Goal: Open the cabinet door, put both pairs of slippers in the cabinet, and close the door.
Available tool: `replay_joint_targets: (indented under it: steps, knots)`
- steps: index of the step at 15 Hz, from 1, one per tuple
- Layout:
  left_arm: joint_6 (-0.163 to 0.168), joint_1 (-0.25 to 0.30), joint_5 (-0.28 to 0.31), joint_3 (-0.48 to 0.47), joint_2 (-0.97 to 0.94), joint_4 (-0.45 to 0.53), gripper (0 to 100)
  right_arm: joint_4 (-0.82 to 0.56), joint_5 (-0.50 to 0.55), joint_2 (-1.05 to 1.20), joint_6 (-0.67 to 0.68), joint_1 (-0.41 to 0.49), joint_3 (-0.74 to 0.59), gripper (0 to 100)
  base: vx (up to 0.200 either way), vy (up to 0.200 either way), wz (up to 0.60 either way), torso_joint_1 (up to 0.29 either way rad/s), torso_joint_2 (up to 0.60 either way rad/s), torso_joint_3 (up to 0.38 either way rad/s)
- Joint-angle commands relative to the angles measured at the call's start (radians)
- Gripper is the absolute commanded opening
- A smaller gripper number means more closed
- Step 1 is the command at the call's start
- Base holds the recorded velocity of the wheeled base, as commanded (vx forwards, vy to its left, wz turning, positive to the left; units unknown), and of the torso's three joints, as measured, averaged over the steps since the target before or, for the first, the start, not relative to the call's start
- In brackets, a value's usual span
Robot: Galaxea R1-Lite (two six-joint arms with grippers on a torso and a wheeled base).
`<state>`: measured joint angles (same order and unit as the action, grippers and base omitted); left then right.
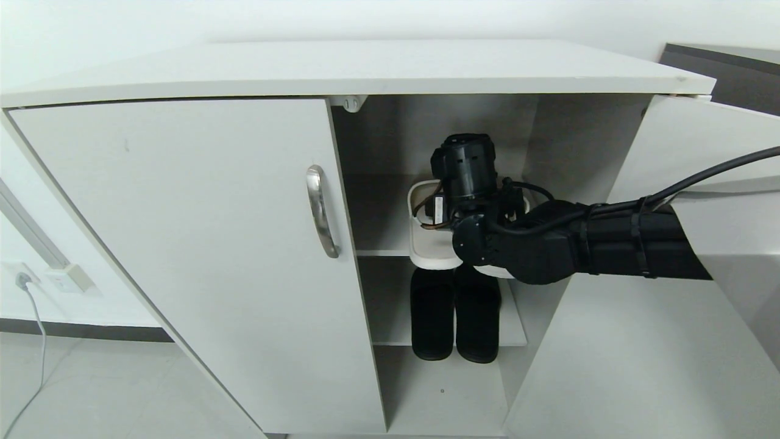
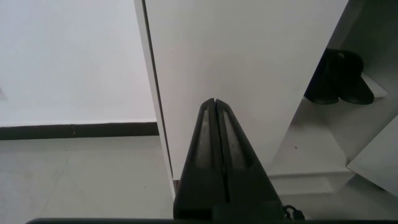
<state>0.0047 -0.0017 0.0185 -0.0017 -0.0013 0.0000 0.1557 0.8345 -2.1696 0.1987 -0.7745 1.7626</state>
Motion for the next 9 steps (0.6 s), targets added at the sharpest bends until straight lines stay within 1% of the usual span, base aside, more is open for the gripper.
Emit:
replay_joint_targets:
  steps: [1, 6, 9]
  knots:
    - [0.000, 0.000, 0.000, 0.000, 0.001, 0.000, 0, -0.002, 0.002, 0.050, 0.008, -0.016, -0.054, 100, 0.000, 0.000, 0.00, 0.000, 0.00, 0.000]
    - [0.000, 0.000, 0.000, 0.000, 0.001, 0.000, 0, 0.010, 0.008, 0.128, 0.016, -0.054, -0.129, 100, 0.000, 0.000, 0.00, 0.000, 0.00, 0.000]
    - [0.000, 0.000, 0.000, 0.000, 0.001, 0.000, 0, 0.045, 0.009, 0.180, 0.014, -0.083, -0.218, 100, 0.000, 0.000, 0.00, 0.000, 0.00, 0.000]
